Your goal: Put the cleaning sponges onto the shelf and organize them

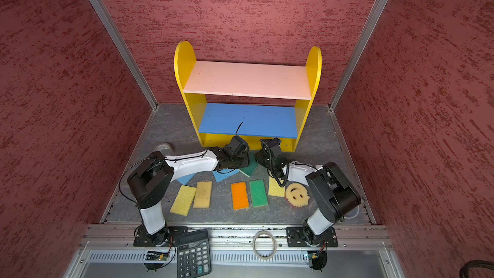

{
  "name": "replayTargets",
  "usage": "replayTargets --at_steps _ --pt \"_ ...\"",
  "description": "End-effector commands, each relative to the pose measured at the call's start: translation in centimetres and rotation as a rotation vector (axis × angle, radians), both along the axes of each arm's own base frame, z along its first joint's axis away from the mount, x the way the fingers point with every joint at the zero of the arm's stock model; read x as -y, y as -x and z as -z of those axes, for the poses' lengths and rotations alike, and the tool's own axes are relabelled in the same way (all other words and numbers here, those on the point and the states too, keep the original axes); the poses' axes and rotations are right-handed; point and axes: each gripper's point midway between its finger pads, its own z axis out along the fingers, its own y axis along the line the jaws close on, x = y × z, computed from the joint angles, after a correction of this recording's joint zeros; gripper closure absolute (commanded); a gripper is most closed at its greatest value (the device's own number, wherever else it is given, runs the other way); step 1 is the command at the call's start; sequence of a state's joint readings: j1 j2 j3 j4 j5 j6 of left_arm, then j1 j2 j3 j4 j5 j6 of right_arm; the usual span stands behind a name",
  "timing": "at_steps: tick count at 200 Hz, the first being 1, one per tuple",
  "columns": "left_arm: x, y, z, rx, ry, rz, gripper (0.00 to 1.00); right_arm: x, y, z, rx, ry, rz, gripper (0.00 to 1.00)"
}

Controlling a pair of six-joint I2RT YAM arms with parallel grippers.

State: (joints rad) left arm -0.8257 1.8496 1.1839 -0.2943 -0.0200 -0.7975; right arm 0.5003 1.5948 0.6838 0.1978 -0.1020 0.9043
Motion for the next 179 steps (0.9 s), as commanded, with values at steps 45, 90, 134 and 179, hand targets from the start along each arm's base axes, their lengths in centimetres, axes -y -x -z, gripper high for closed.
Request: replayTargets --at_steps 45,90,134,179 --pt "-1.4 -0.8 -0.3 -0.007 0.001 -0.027 0.67 0.6 3.3 -0.2 -0.037 -0.075 0.02 0.42" --pt "-2.4 -1.3 -0.3 -0.023 0.018 -0.042 0.63 -1.0 5.4 0.8 -0.099 -0.084 -0.023 0.48" --pt "-0.4 -0.3 1.4 -0.099 0.079 0.002 0.62 -2.3 5.4 2.6 -0.139 -0.151 -0.01 0.51" --pt "0.2 -0.1 1.7 -0.113 0.093 0.012 0.65 -3.7 3.9 2.9 -0.134 -0.189 -0.016 0.82"
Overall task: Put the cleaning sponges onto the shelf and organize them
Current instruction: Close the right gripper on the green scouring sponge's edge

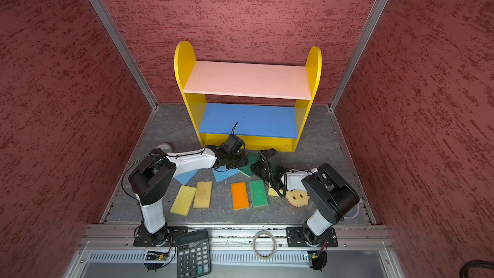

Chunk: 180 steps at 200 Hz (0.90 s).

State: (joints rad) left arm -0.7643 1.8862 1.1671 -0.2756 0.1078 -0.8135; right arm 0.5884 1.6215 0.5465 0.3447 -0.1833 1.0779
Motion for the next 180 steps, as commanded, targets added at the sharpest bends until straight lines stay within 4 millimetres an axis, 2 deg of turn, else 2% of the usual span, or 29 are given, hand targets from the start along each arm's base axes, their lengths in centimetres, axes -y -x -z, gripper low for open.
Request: replayTargets --at_steps 1,28,70,109,121,135,160,180 --pt "0.9 0.1 -0.3 -0.005 0.039 0.012 0.65 -1.0 -1.0 -0.4 -0.006 -0.052 0.022 0.83" --pt "0.6 0.5 -0.7 -0.016 0.032 0.02 0.65 -1.1 -2.4 -1.7 0.033 0.001 -0.007 1.0" --pt "-1.0 0.4 -1.6 0.003 0.013 -0.012 0.63 -0.6 -3.4 -3.9 0.106 0.11 -0.046 1.0" --pt "-2.6 -0.3 -2.6 0.049 -0.002 -0.059 0.52 -0.5 -3.1 -4.0 0.11 0.112 -0.062 1.0" --pt "-3.0 -0.1 -2.6 0.049 -0.011 -0.067 0.51 -0.2 -3.1 -3.9 0.109 0.133 -0.059 1.0" --pt "-3.3 0.2 -2.5 0.055 -0.015 -0.071 0.58 0.2 -3.2 -4.2 0.124 0.16 -0.059 1.0" --pt "-4.1 0.9 -2.3 0.041 -0.035 -0.077 0.84 1.4 -3.3 -4.7 0.141 0.224 -0.035 1.0" --pt "-4.6 1.6 -1.6 0.028 -0.058 -0.074 0.98 2.0 -3.4 -5.1 0.159 0.264 -0.028 1.0"
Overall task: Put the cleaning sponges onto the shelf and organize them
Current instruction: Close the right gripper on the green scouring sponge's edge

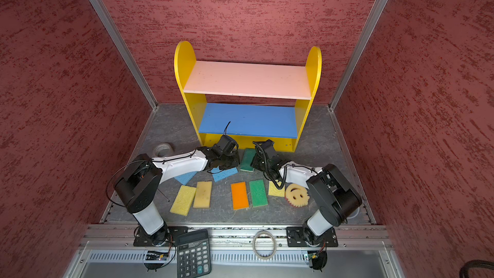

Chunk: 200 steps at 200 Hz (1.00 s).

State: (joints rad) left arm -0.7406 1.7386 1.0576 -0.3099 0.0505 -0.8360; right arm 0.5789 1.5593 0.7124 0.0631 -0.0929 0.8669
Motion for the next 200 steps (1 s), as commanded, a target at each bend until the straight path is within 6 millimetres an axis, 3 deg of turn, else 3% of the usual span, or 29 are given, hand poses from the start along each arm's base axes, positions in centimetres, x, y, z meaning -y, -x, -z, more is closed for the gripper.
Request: replayTargets --at_steps 1,24,64,110,131,142,177,200 --pt "-0.9 0.6 0.2 0.0 -0.034 -0.002 0.99 1.3 -1.2 -1.8 0.067 0.071 0.038 1.0" --pt "-2.0 1.1 2.1 -0.057 -0.081 -0.023 1.0 1.4 -1.4 -2.1 0.072 0.091 0.035 1.0" --pt "-6.1 1.9 4.4 -0.126 -0.124 -0.126 1.0 0.8 -1.7 -2.6 0.084 0.068 0.023 1.0" --pt "-11.3 1.3 3.6 -0.104 -0.196 -0.219 1.0 -0.9 -1.7 -2.2 0.068 0.034 -0.057 1.0" --pt "-12.5 0.4 2.2 -0.067 -0.193 -0.239 1.0 -2.4 -1.6 -2.8 0.091 -0.015 -0.115 1.0" --pt "-12.4 -0.2 0.8 -0.03 -0.17 -0.237 0.97 -3.2 -1.6 -3.3 0.114 -0.037 -0.145 1.0" --pt "-8.5 -1.2 -4.9 0.108 0.035 -0.147 0.57 -6.0 -1.5 -5.2 0.176 -0.135 -0.237 1.0" --pt "-6.4 -1.0 -7.4 0.164 0.147 -0.108 0.44 -8.1 -1.2 -6.3 0.187 -0.23 -0.304 1.0"
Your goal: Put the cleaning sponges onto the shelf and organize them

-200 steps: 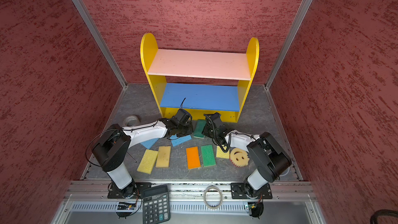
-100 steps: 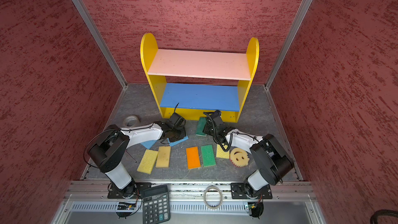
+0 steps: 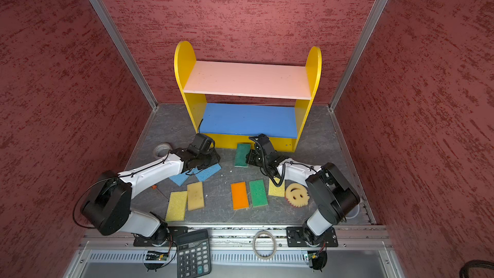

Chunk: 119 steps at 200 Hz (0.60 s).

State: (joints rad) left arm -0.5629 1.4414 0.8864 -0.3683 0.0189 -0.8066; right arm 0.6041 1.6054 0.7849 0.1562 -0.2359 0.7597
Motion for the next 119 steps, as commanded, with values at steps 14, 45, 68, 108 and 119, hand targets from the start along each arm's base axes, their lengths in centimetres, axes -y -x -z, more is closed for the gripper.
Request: replayTargets --at_steps 14,45,68,108,119 --pt "3.5 -0.2 -4.0 0.113 0.186 0.075 0.38 -4.6 -0.5 -4.0 0.077 -0.191 -0.141 1.0" --pt "4.2 0.0 -3.7 0.111 0.25 0.086 0.32 -6.5 0.0 -5.6 0.09 -0.273 -0.206 1.0" --pt "4.6 -0.1 -3.8 0.117 0.255 0.108 0.32 -7.7 0.8 -6.7 0.108 -0.324 -0.266 1.0" --pt "4.2 -0.6 -5.0 0.14 0.263 0.119 0.49 -8.0 1.0 -6.9 0.095 -0.344 -0.273 1.0" --pt "4.0 -0.7 -5.2 0.144 0.268 0.111 0.57 -8.1 1.1 -7.1 0.093 -0.356 -0.278 1.0"
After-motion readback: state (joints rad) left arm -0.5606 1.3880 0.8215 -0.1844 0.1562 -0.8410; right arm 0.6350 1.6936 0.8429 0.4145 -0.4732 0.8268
